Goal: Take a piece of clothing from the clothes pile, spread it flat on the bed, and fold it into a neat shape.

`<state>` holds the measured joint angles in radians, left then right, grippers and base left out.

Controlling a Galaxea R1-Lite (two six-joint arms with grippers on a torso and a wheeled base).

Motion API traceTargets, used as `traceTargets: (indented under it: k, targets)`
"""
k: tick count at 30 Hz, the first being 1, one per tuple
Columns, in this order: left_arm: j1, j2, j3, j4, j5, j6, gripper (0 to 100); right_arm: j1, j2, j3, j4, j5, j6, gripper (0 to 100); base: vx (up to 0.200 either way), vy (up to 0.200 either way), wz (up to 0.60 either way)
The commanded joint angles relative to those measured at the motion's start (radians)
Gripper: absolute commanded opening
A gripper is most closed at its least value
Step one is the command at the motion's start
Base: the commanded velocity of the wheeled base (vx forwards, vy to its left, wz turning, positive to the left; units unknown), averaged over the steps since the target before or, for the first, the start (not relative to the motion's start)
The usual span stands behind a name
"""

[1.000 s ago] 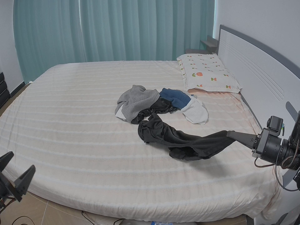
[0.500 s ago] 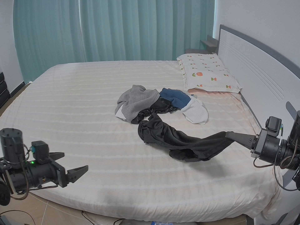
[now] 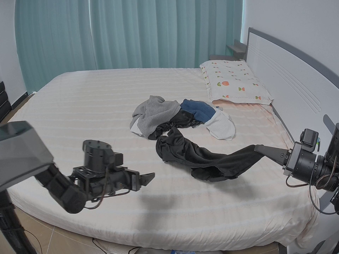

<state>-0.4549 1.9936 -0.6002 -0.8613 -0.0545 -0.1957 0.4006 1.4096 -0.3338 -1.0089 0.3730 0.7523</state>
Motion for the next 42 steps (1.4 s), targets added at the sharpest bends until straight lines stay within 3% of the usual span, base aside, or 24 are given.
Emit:
traceTargets:
  k: [1, 4, 12, 19, 24, 35, 41, 42]
  targets:
    - [-0.130, 0.332, -0.239, -0.116, 0.044, -0.120, 100, 0.083, 0.011, -0.024, -0.002, -0.114, 0.004, 0, 0.000, 0.000, 0.00]
    - [-0.154, 0.384, -0.325, -0.114, 0.061, -0.126, 100, 0.110, 0.026, -0.027, -0.013, -0.167, 0.005, 0, 0.000, 0.000, 0.00]
    - [-0.154, 0.476, -0.438, -0.111, 0.111, -0.087, 100, 0.109, 0.025, -0.054, -0.007, -0.183, 0.042, 0, 0.000, 0.000, 0.00]
    - [-0.130, 0.556, -0.544, -0.110, 0.165, -0.033, 100, 0.106, 0.011, -0.076, -0.011, -0.244, 0.047, 0, 0.000, 0.000, 0.00]
    - [-0.119, 0.610, -0.645, -0.093, 0.229, -0.022, 100, 0.098, 0.011, -0.079, -0.013, -0.255, 0.047, 0, 0.000, 0.000, 0.00]
    - [-0.097, 0.723, -0.911, 0.044, 0.239, -0.021, 100, 0.076, 0.011, -0.088, -0.013, -0.259, 0.048, 0, 0.000, 0.000, 0.00]
    - [-0.085, 0.720, -0.915, 0.059, 0.239, -0.031, 100, 0.069, 0.015, -0.086, -0.013, -0.259, 0.048, 0, 0.000, 0.000, 0.00]
    - [-0.079, 0.715, -0.908, 0.050, 0.237, -0.036, 0, 0.069, 0.017, -0.086, -0.013, -0.259, 0.048, 0, 0.000, 0.000, 0.00]
